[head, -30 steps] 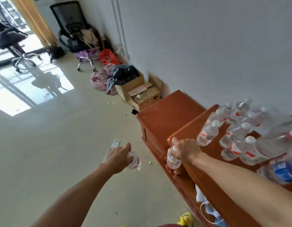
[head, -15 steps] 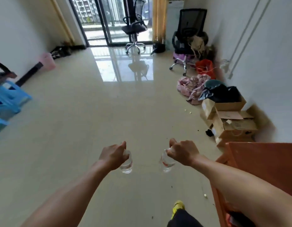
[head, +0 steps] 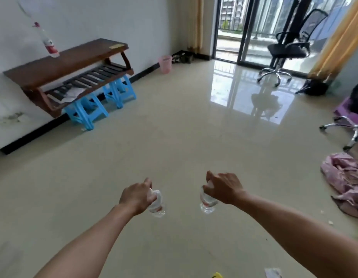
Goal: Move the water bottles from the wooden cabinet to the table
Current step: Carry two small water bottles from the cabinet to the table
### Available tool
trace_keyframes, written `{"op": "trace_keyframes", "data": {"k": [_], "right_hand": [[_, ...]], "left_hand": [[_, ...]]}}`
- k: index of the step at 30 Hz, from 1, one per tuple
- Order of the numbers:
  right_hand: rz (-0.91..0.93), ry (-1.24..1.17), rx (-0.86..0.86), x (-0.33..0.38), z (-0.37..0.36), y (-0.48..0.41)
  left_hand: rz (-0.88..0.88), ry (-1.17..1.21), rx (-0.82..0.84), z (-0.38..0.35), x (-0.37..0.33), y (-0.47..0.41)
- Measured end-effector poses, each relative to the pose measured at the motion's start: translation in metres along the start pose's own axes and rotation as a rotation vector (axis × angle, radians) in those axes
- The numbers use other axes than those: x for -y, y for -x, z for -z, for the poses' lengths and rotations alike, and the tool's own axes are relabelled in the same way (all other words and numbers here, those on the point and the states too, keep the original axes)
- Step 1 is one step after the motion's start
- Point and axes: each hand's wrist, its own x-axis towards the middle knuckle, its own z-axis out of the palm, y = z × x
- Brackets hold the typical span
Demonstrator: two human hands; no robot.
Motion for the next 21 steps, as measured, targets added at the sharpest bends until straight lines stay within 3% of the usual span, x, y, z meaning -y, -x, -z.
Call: {"op": "trace_keyframes", "data": {"k": [9, 16, 21], "right_hand": [[0.223, 0.011, 0.048, 0.045, 0.015, -0.222], [0.267, 0.056, 0.066, 0.099, 0.022, -0.387], [0.262, 0.005, -0.007, 0.135, 0.059, -0.506]], "left_hand": [[0.288, 0.107, -0.017, 0.028, 0.103, -0.109], [0.317, 0.081, 0.079, 0.068, 0.206, -0.225], [0.323, 0.059, 0.004, 0.139, 0.277, -0.322]]}}
